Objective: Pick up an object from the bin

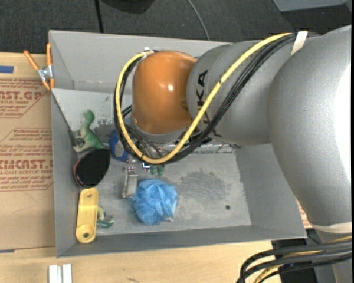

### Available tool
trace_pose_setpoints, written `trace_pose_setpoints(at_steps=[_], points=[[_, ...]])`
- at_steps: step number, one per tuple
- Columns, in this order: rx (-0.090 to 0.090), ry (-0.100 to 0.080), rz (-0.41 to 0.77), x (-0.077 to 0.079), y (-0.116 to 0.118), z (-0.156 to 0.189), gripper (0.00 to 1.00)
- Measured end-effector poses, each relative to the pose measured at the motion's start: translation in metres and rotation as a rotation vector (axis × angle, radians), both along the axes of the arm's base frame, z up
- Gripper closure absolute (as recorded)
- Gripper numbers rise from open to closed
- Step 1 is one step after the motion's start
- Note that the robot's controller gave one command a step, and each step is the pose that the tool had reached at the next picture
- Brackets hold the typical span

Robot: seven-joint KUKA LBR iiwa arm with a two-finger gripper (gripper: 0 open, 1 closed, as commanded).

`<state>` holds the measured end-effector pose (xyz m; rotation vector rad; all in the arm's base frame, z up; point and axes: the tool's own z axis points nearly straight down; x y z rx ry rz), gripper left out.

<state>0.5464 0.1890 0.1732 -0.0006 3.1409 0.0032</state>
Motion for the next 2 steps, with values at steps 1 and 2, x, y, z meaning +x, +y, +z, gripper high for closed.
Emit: trace_pose_setpoints(at_steps=[1,2], points=[[0.000,0.000,0.000,0.000,0.000,0.000,0.00],[0.000,-0.009,0.091,0.004,0.006,-0.016,0.00]])
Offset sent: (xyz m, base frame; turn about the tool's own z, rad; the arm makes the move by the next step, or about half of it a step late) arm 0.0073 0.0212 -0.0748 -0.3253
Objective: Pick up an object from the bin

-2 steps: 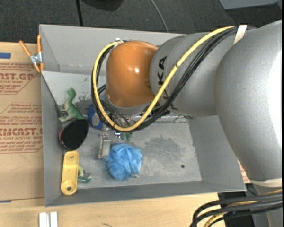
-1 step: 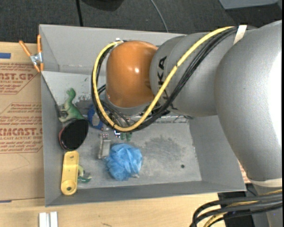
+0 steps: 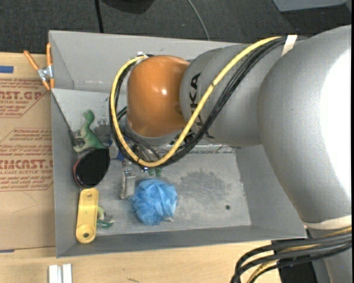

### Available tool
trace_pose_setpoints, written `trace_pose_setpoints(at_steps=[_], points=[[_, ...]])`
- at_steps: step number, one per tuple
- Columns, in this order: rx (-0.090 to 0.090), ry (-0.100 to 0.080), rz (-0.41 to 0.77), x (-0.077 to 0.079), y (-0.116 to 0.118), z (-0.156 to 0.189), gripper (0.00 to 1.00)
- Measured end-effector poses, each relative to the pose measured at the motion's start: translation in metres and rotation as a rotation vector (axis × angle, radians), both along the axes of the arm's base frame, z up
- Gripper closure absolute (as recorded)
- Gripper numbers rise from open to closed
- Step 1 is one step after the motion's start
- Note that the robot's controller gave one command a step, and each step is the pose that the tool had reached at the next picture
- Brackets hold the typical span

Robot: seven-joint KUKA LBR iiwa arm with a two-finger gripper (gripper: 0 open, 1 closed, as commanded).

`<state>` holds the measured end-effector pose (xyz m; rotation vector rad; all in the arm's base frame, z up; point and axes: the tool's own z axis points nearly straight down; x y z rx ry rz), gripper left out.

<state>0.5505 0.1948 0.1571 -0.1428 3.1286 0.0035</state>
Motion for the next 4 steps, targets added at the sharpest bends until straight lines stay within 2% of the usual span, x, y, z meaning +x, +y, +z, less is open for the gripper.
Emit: trace_pose_setpoints(at_steps=[1,2,3,4], points=[[-0.001,0.008,0.164,0.008,-0.018,-0.034,0.00],[0.001,0.001,-0.036,-0.015,-0.038,-0.043,0.00],[0.000,0.004,0.057,-0.026,-0.061,-0.055,0.00],[-0.001,0.003,0.142,-0.029,-0.082,-0.070,0.00]])
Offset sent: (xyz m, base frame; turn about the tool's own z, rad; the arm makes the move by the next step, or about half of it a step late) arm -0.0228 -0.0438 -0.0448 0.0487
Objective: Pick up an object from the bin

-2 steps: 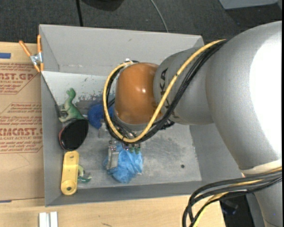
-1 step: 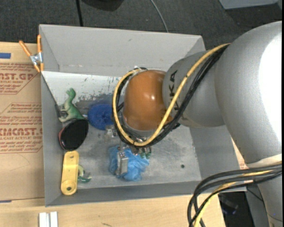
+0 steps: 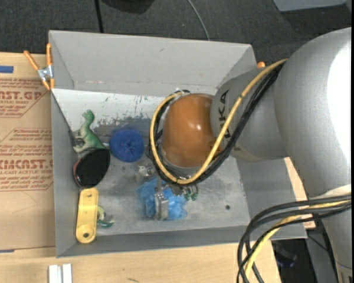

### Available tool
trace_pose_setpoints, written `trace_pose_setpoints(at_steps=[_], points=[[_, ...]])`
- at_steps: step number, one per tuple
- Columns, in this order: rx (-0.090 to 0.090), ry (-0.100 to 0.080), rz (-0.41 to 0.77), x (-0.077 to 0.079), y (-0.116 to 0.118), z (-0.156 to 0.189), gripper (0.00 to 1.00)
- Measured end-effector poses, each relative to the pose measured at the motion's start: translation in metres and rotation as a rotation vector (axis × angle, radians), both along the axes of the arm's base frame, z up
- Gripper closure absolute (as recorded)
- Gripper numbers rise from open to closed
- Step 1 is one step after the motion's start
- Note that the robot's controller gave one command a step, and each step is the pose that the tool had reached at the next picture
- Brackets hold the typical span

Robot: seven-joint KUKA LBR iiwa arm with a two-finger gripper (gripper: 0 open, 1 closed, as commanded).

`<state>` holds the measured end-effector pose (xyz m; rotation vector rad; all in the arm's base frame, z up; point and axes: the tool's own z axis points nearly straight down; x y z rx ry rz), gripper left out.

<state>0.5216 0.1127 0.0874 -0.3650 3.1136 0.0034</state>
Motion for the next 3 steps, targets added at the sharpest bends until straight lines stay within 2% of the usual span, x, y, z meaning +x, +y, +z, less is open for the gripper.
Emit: trace_pose_setpoints(at_steps=[1,2,3], points=[[0.001,0.000,-0.036,-0.002,-0.004,-0.004,0.00],[0.001,0.004,-0.192,0.003,0.004,-0.009,0.00],[0.005,0.000,-0.123,0.033,-0.027,-0.005,0.00]])
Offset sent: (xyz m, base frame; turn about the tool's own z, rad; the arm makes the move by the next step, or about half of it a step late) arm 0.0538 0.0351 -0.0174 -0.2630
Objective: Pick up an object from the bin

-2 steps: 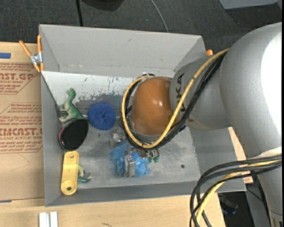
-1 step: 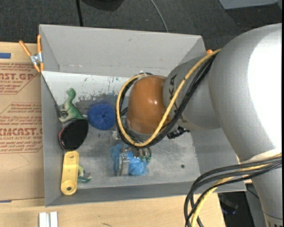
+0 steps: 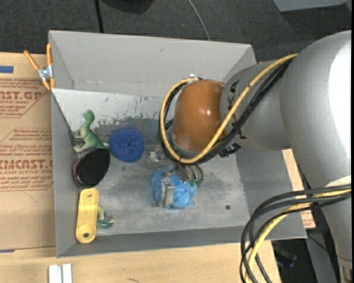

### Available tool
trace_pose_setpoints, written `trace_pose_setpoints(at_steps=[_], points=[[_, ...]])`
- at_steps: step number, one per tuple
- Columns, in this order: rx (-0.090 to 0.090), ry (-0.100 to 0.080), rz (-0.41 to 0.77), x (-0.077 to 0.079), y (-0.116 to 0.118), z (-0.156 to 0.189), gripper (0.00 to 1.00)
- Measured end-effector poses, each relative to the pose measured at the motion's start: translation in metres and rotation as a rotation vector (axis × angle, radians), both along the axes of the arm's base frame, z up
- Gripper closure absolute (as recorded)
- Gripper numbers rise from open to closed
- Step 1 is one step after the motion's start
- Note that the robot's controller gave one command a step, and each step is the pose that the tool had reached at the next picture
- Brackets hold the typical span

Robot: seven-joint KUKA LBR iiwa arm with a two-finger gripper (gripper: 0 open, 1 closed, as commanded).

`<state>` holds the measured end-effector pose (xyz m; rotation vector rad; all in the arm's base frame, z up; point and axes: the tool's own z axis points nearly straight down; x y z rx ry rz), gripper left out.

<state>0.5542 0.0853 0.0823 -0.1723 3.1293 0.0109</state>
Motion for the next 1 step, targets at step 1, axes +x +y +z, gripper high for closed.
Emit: trace_pose_setpoints(at_steps=[1], points=[[-0.005,-0.004,-0.017,0.0270,-0.0650,-0.0005,0.00]])
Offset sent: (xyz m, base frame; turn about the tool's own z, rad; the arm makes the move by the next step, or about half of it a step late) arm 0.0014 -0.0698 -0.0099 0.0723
